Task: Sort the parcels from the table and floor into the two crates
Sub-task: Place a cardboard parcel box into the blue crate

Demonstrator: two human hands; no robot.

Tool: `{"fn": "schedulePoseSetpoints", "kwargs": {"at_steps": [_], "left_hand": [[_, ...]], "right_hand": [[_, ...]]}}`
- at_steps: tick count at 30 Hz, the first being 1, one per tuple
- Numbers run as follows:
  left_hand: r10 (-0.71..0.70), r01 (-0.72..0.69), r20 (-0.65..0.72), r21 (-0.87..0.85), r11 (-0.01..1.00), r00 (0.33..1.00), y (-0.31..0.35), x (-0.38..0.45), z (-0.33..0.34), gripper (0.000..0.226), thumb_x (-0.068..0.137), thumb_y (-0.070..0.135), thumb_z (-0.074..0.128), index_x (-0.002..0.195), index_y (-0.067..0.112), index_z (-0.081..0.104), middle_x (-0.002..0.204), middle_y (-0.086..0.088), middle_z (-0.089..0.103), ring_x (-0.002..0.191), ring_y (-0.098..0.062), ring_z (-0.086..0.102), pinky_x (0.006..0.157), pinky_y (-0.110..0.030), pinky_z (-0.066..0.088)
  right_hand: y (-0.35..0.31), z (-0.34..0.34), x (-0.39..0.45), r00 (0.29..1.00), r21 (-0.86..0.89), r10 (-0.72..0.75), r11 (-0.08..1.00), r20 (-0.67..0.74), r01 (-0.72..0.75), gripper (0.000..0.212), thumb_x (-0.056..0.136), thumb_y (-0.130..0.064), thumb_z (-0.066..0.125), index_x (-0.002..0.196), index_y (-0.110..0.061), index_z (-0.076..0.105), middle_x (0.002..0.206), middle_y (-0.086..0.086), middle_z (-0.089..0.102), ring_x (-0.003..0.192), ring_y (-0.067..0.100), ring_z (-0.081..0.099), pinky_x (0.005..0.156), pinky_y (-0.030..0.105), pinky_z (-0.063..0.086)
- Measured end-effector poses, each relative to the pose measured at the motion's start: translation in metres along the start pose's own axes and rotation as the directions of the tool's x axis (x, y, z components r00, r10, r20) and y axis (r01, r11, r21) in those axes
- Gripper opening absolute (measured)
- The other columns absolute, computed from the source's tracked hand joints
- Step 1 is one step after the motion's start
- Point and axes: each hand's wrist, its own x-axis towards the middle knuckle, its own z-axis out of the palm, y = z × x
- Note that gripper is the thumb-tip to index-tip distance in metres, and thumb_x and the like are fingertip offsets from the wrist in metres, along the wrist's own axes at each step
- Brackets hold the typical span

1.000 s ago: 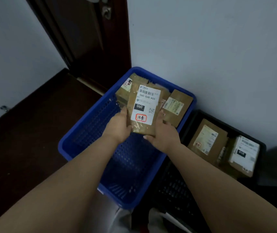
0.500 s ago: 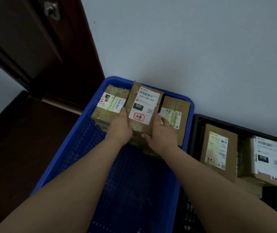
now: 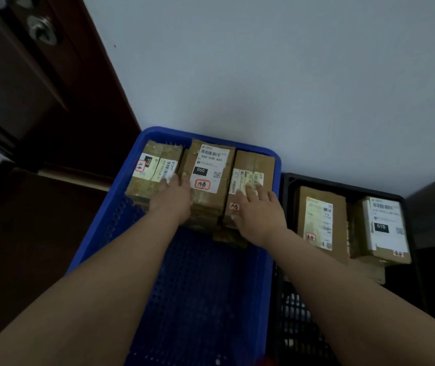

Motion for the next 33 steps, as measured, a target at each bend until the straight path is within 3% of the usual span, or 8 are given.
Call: {"fn": "schedulePoseSetpoints", "kwargs": {"at_steps": [3, 7, 12, 18, 22, 29, 33], "left_hand": [[0.145, -0.138, -0.150, 0.056, 0.989, 0.978, 0.023, -0.041, -0.007, 0.072, 0.095, 0.018, 0.053, 0.152, 0.013, 0.011, 0.158, -0.012, 0.017, 0.145, -0.033, 0.013, 0.111, -0.049, 0.034], [0.287, -0.274, -0.140, 0.105, 0.956, 0.948, 0.057, -0.097, -0.014, 0.061, 0.096, 0.028, 0.049, 0.149, 0.013, 0.020, 0.152, -0.011, 0.026, 0.140, -0.030, 0.023, 0.106, -0.045, 0.037], [0.385, -0.336, -0.150, 0.274, 0.901, 0.911, 0.097, -0.130, -0.041, 0.068, 0.096, 0.026, 0.051, 0.152, 0.014, 0.013, 0.158, -0.012, 0.016, 0.146, -0.033, 0.010, 0.113, -0.048, 0.028], [0.600, -0.472, -0.171, 0.466, 0.748, 0.781, 0.194, -0.174, -0.078, 0.070, 0.097, 0.024, 0.050, 0.153, 0.011, 0.010, 0.159, -0.013, 0.014, 0.146, -0.034, 0.010, 0.111, -0.048, 0.032], [0.739, -0.512, -0.201, 0.605, 0.610, 0.643, 0.289, -0.227, -0.098, 0.062, 0.098, 0.019, 0.046, 0.150, 0.011, 0.015, 0.157, -0.013, 0.016, 0.147, -0.034, 0.010, 0.109, -0.046, 0.033], [0.890, -0.529, -0.235, 0.734, 0.427, 0.392, 0.492, -0.383, -0.111, 0.057, 0.097, 0.022, 0.047, 0.147, 0.014, 0.022, 0.153, -0.009, 0.025, 0.145, -0.031, 0.016, 0.101, -0.039, 0.038], [0.952, -0.575, -0.222, 0.759, 0.303, 0.209, 0.601, -0.479, -0.106, 0.044, 0.097, 0.027, 0.046, 0.139, 0.016, 0.036, 0.140, -0.008, 0.041, 0.131, -0.028, 0.037, 0.086, -0.035, 0.041]], "right_hand": [[0.001, -0.015, -0.030, 0.996, 0.018, 0.069, 0.998, -0.061, -0.068, 0.057, 0.100, -0.038, 0.034, 0.151, -0.015, 0.023, 0.160, 0.014, 0.014, 0.149, 0.031, 0.006, 0.120, 0.047, 0.006], [0.003, -0.030, -0.082, 0.993, 0.034, 0.120, 0.992, -0.020, -0.119, 0.058, 0.100, -0.040, 0.038, 0.150, -0.013, 0.025, 0.161, 0.013, 0.011, 0.149, 0.031, 0.003, 0.120, 0.046, 0.005], [0.033, -0.068, -0.125, 0.978, 0.028, 0.175, 0.985, -0.114, -0.173, 0.057, 0.100, -0.041, 0.036, 0.151, -0.016, 0.024, 0.161, 0.013, 0.011, 0.149, 0.031, 0.000, 0.119, 0.045, 0.004], [0.101, -0.107, -0.201, 0.952, -0.030, 0.232, 0.970, -0.202, -0.242, 0.053, 0.097, -0.034, 0.043, 0.144, -0.014, 0.033, 0.158, 0.014, 0.017, 0.148, 0.032, 0.004, 0.119, 0.046, 0.006], [0.168, -0.147, -0.277, 0.915, -0.094, 0.257, 0.950, -0.310, -0.298, 0.047, 0.098, -0.032, 0.042, 0.141, -0.013, 0.038, 0.158, 0.017, 0.018, 0.148, 0.035, 0.003, 0.118, 0.048, 0.009], [0.293, -0.176, -0.494, 0.774, -0.037, 0.408, 0.874, -0.485, -0.484, 0.048, 0.097, -0.033, 0.040, 0.140, -0.012, 0.040, 0.155, 0.014, 0.025, 0.148, 0.032, 0.005, 0.118, 0.044, 0.009], [0.363, -0.182, -0.621, 0.651, 0.037, 0.556, 0.774, -0.516, -0.632, 0.047, 0.098, -0.036, 0.040, 0.139, -0.013, 0.042, 0.151, 0.013, 0.032, 0.147, 0.032, 0.011, 0.116, 0.042, 0.015]]}}
